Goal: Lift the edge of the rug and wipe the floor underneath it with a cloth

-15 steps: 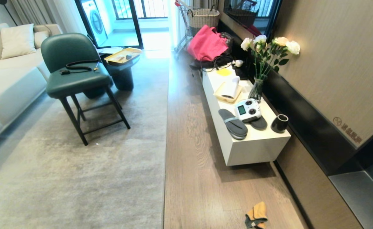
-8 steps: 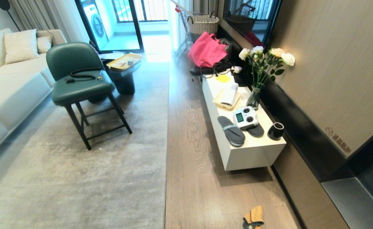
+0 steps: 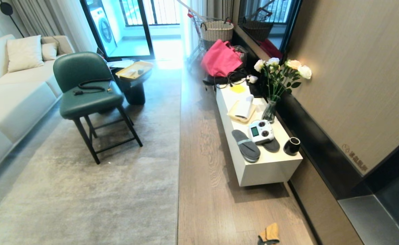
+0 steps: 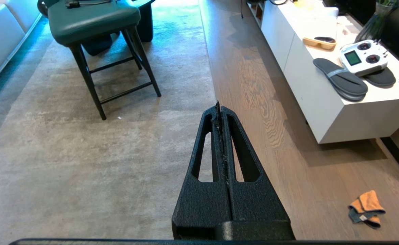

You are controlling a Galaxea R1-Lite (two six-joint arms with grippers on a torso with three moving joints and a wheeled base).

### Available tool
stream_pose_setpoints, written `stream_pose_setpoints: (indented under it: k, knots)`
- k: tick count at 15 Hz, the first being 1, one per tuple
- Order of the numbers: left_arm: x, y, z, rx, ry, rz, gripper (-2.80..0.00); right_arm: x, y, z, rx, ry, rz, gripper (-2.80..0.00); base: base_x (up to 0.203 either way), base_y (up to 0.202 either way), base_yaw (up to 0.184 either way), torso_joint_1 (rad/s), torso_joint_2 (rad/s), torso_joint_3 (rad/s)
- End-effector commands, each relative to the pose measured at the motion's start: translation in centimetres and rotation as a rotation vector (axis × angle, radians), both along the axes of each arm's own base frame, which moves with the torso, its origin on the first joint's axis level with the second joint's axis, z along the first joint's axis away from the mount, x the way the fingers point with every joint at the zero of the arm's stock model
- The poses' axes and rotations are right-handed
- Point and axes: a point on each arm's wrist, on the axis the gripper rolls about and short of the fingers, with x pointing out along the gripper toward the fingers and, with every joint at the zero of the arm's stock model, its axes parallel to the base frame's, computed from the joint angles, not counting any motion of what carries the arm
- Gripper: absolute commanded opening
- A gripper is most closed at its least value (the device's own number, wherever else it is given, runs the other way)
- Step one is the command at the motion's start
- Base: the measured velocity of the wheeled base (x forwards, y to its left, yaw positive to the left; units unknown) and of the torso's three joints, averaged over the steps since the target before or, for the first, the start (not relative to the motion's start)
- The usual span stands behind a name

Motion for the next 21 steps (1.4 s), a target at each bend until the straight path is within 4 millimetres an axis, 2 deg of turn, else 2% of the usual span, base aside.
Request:
stream_pose_setpoints:
  k: [1, 6, 21]
  knots:
    - [-0.01, 0.0, 0.02, 0.0, 0.0, 0.0, -2.8, 0.01, 0.0, 0.0, -0.001, 0.001, 0.001, -2.8, 0.0, 0.0, 0.0, 0.153, -0.35, -0.207]
    - [0.01, 0.0, -0.03, 0.0, 0.001, 0.0, -2.8, 0.01, 0.0, 0.02, 0.009, 0.0, 0.0, -2.8, 0.0, 0.0, 0.0, 0.148, -0.34, -0.196]
    - [0.0, 0.0, 0.01, 0.0, 0.0, 0.0, -2.8, 0.01, 0.0, 0.02, 0.01, 0.0, 0.0, -2.8, 0.0, 0.0, 0.0, 0.002, -0.01, -0.003]
